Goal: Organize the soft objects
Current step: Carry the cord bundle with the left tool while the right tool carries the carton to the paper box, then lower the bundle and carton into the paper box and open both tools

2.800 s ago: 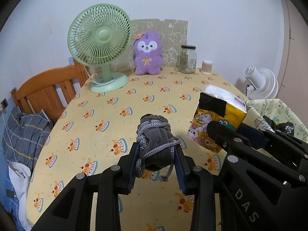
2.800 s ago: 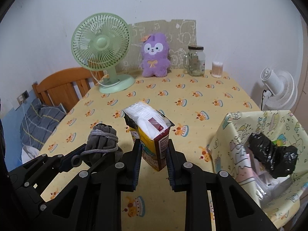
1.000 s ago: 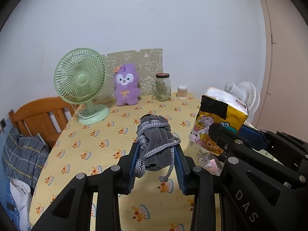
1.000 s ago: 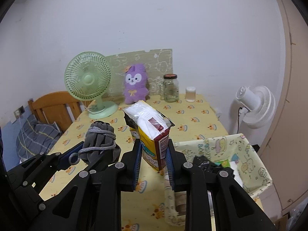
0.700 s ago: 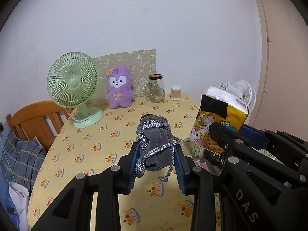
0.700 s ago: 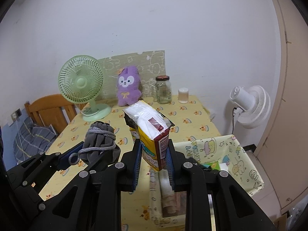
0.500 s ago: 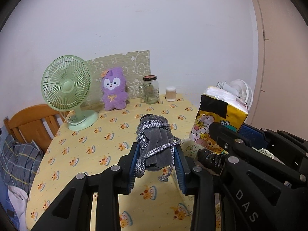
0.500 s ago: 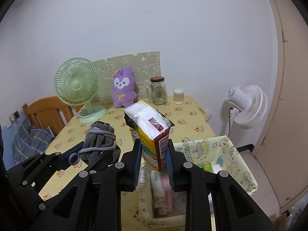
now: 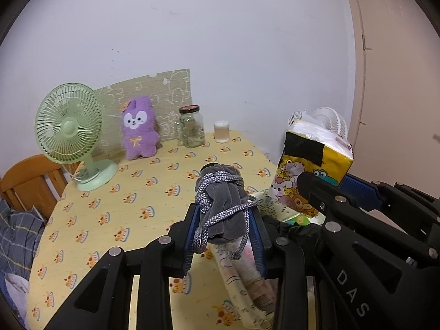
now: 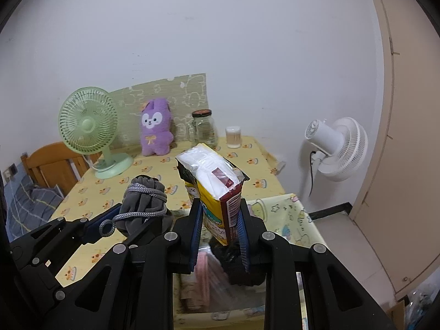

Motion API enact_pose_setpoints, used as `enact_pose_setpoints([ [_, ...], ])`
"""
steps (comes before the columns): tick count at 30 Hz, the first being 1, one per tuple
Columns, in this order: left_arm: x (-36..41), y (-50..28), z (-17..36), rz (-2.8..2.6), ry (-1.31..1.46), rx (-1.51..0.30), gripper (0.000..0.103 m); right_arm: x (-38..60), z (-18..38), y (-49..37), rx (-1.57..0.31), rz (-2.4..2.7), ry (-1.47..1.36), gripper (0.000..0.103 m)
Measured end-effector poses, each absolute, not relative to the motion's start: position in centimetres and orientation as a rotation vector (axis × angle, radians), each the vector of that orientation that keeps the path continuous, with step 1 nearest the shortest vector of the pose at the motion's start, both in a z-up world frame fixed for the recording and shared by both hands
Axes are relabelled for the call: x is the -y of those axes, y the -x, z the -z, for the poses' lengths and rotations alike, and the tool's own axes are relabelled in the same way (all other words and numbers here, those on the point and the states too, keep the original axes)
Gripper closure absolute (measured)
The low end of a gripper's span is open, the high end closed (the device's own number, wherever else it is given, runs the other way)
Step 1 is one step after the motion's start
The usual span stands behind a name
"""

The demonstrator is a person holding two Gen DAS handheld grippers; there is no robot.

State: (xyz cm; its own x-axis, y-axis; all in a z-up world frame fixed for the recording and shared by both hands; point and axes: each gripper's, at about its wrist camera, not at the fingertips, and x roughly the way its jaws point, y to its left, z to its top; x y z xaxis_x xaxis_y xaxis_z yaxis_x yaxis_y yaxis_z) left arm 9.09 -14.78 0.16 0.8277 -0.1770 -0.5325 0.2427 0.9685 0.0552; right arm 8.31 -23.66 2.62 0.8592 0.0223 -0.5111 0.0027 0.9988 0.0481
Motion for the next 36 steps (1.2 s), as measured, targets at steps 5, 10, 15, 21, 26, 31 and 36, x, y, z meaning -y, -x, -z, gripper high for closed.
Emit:
enact_pose_setpoints([
  [5, 15.7, -9.7, 0.2, 0.236, -0.126, -0.56, 0.068, 24.7, -2.3, -8.6, -0.544, -0.003, -0.052, 0.076],
  [10, 16.7, -10.2, 0.6, 0.259, -0.13, -0.567, 0.068, 25.6, -2.0, -8.8, -0.552, 0.014, -0.059, 0.076],
  [15, 17.7, -10.6, 1.2, 0.287, -0.138, -0.583, 0.068, 26.7, -1.4, -8.9, -0.566, 0.038, -0.068, 0.076],
  [21, 18.9, -11.0, 2.0, 0.314, -0.155, -0.612, 0.066, 27.9, -0.5, -9.2, -0.594, 0.071, -0.084, 0.076],
  [26, 19.7, -11.0, 2.7, 0.342, -0.166, -0.641, 0.064, 28.7, 0.2, -9.2, -0.615, 0.096, -0.089, 0.076],
  [31, 20.4, -10.6, 3.3, 0.37, -0.187, -0.659, 0.059, 29.5, 1.1, -9.2, -0.642, 0.122, -0.104, 0.076],
  [36, 21.0, -9.9, 3.5, 0.379, -0.22, -0.656, 0.029, 29.9, 1.9, -9.3, -0.668, 0.131, -0.115, 0.076],
])
